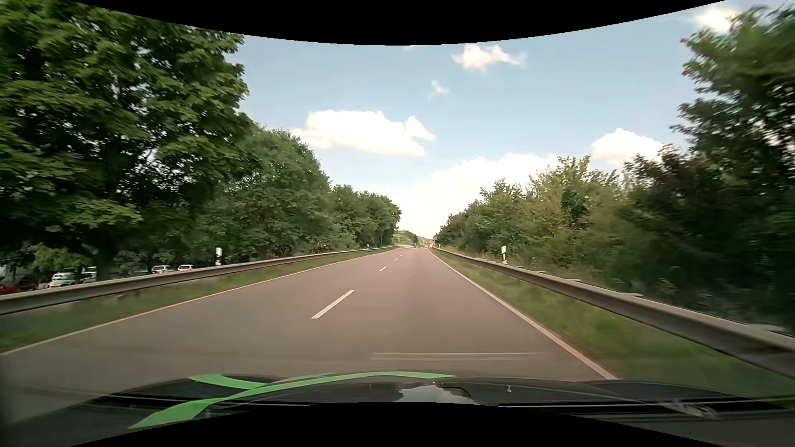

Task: Follow the waypoints while adhering to traffic rules and regulations

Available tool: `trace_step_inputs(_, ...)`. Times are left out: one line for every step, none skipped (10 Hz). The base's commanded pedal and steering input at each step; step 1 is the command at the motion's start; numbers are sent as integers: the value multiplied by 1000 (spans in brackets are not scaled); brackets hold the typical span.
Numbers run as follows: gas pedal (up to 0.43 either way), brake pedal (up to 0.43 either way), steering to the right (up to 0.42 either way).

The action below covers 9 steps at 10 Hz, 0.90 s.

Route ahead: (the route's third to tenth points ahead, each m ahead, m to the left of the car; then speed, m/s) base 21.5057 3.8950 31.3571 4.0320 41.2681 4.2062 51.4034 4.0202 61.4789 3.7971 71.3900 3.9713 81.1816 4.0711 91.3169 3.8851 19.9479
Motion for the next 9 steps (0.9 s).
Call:
trace_step_inputs(138,0,-1)
trace_step_inputs(138,0,-1)
trace_step_inputs(138,0,-1)
trace_step_inputs(118,0,-1)
trace_step_inputs(98,0,-1)
trace_step_inputs(87,0,-1)
trace_step_inputs(87,0,-1)
trace_step_inputs(87,0,-1)
trace_step_inputs(98,0,-1)
